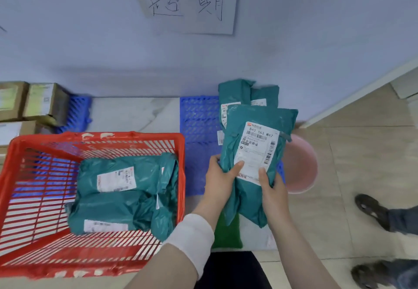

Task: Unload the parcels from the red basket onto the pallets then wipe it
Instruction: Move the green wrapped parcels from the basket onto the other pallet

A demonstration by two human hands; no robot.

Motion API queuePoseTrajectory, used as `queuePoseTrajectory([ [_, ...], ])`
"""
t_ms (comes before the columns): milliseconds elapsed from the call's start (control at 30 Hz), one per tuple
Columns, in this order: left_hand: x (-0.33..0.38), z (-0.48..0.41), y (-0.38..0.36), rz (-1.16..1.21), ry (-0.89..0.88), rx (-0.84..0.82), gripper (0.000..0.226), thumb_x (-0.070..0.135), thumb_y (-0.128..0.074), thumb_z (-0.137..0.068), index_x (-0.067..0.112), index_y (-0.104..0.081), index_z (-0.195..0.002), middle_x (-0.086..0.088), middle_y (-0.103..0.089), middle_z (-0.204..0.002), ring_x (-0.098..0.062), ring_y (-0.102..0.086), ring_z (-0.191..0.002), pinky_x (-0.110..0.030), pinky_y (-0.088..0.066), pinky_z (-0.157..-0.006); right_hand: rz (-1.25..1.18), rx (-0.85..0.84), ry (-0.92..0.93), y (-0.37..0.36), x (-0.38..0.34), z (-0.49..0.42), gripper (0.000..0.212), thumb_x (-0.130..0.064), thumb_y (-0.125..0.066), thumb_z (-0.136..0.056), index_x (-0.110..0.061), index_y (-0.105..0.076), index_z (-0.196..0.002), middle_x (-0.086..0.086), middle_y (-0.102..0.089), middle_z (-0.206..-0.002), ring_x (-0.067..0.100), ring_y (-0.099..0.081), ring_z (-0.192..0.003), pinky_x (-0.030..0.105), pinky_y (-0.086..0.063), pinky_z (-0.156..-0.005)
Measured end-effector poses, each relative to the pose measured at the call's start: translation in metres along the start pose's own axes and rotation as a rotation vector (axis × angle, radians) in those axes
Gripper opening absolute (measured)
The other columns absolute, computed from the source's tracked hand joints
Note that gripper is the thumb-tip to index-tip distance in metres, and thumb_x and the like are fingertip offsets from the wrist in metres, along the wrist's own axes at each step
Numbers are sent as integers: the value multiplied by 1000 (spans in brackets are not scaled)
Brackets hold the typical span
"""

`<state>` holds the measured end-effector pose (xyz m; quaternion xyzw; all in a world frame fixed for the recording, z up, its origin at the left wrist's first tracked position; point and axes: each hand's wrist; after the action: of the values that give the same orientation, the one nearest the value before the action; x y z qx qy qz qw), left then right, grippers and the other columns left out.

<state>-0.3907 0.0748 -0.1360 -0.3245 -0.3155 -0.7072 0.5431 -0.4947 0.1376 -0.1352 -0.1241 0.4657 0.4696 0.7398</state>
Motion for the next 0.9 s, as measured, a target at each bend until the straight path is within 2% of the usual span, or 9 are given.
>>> queuePoseTrajectory([
  [100, 8, -21, -23, -33, 14, 4, 39, 30, -69, -81, 18, -42, -107, 12, -57, -92, -4, -57, -84, -12, -43, -70, 51, -5, 1, 9, -6, -42, 16, -30, -52, -93, -22, -56, -106, 1, -64, -109, 21, -61, -101, 37, -50, -86],
  [200, 15, -49, -45, -93, 12, -7, 39, 28, -68, -82, 19, -42, -109, 5, -57, -102, -10, -57, -93, -18, -44, -79, 76, -29, 1, 19, -13, -88, 18, -31, -52, -93, -20, -58, -105, 4, -66, -109, 21, -62, -98, 37, -50, -84],
  [267, 22, -70, -62, -123, -7, 20, 39, 24, -68, -82, 17, -45, -112, 6, -54, -102, -10, -54, -95, -14, -39, -77, 99, -44, 8, 23, -18, -120, 25, -33, -50, -94, -16, -58, -110, 4, -66, -110, 21, -63, -97, 36, -51, -83],
  [400, 37, -115, -91, -151, -36, 85, 45, 15, -66, -83, 10, -43, -122, 2, -53, -103, -10, -51, -91, 3, -34, -60, 169, -67, 66, 25, -29, -182, 36, -31, -45, -96, -12, -48, -126, 1, -62, -116, 20, -60, -97, 27, -43, -75],
  [500, 40, -150, -107, -161, -38, 100, 54, 11, -64, -85, 15, -34, -130, 2, -52, -99, -12, -51, -88, 6, -33, -57, 206, -82, 106, 20, -31, -224, 36, -27, -44, -97, -14, -41, -130, -1, -55, -118, 18, -54, -102, 28, -41, -83],
  [567, 36, -171, -114, -210, -59, 103, 54, 11, -63, -85, 17, -35, -130, -1, -55, -104, -15, -55, -96, 1, -38, -67, 273, -77, 136, 15, -28, -251, 35, -25, -44, -97, -14, -42, -129, 4, -55, -122, 22, -54, -108, 31, -41, -87],
  [634, 30, -188, -120, -313, -65, 98, 51, 12, -62, -85, 14, -39, -130, -5, -56, -120, -18, -53, -111, -15, -39, -86, 373, -56, 115, 11, -22, -273, 33, -26, -44, -96, -12, -43, -126, 8, -57, -123, 28, -54, -109, 32, -40, -83],
  [700, 22, -199, -124, -424, -75, 81, 47, 14, -61, -85, 9, -43, -128, -7, -53, -126, -21, -50, -117, -27, -39, -95, 420, -58, 83, 10, -11, -288, 33, -25, -45, -95, -13, -44, -126, 8, -58, -123, 29, -54, -110, 33, -40, -85],
  [900, 12, -200, -124, -607, -179, 111, 40, 17, -55, -89, 14, -48, -128, -7, -49, -122, -26, -56, -102, -40, -46, -91, 536, -59, 2, 9, 9, -303, 33, -28, -45, -94, -10, -48, -122, 17, -55, -123, 35, -54, -107, 37, -43, -84],
])
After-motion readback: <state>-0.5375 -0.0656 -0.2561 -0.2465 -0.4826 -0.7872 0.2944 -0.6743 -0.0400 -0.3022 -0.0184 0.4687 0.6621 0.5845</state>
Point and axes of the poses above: each hand's wrist, its own z-axis away from the middle knuckle, its own y-axis out of the back of the hand, x = y × z
